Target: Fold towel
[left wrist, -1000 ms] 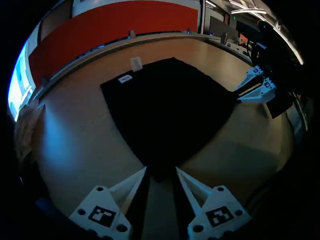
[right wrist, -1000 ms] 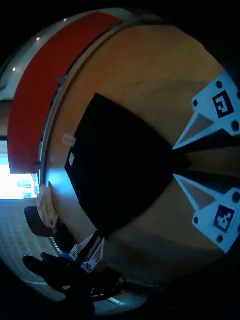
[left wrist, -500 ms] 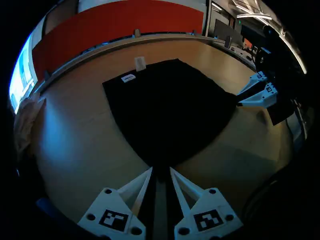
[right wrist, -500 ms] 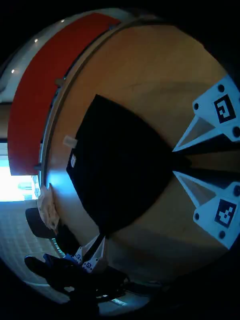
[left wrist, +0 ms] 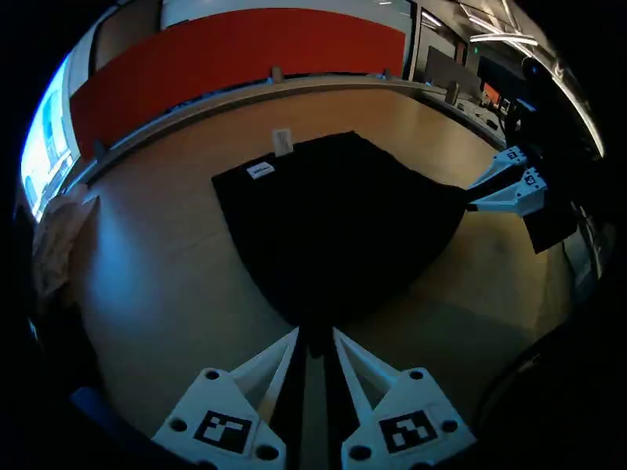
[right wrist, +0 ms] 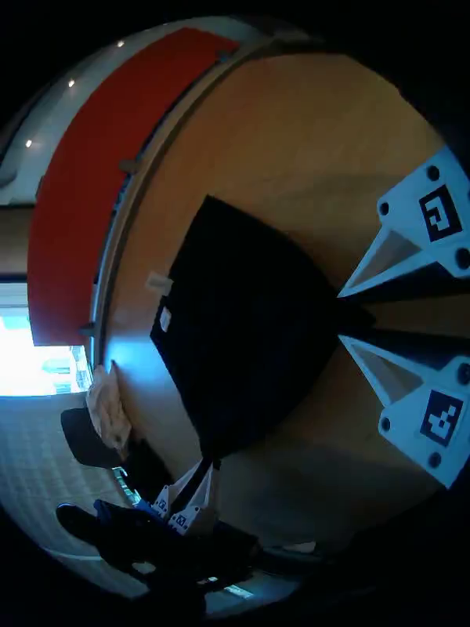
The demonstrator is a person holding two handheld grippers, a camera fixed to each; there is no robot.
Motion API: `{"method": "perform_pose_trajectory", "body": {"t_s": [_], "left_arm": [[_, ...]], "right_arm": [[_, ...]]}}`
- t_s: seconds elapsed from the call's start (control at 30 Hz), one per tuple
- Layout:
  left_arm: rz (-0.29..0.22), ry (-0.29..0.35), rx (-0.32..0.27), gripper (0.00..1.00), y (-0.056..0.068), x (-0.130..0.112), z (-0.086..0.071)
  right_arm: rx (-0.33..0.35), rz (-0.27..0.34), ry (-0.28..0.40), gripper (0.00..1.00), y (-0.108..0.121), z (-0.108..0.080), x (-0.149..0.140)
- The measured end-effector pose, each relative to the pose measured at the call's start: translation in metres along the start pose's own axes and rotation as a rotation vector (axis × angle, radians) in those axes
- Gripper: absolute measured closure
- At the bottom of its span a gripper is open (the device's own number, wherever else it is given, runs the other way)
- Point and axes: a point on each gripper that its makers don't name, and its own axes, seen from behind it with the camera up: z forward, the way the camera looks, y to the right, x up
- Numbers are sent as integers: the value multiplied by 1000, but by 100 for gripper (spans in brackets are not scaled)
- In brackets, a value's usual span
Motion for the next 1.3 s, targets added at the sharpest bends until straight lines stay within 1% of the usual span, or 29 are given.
{"method": "perform_pose_trajectory", "body": {"t_s": [0.2,0.4,0.63,1.03,1.3], "left_arm": [[-8,13,9,86,-2,13,-13],[-3,20,15,86,-3,23,-27],[-11,23,12,86,0,29,-39],[-27,27,10,86,7,35,-57],[-32,33,6,86,9,40,-66]], "right_arm": [[0,-15,24,81,0,-14,15],[-1,-25,46,81,-1,-28,31],[4,-36,50,81,-2,-41,38],[4,-46,59,81,-4,-59,50],[9,-43,70,81,-7,-71,58]]}}
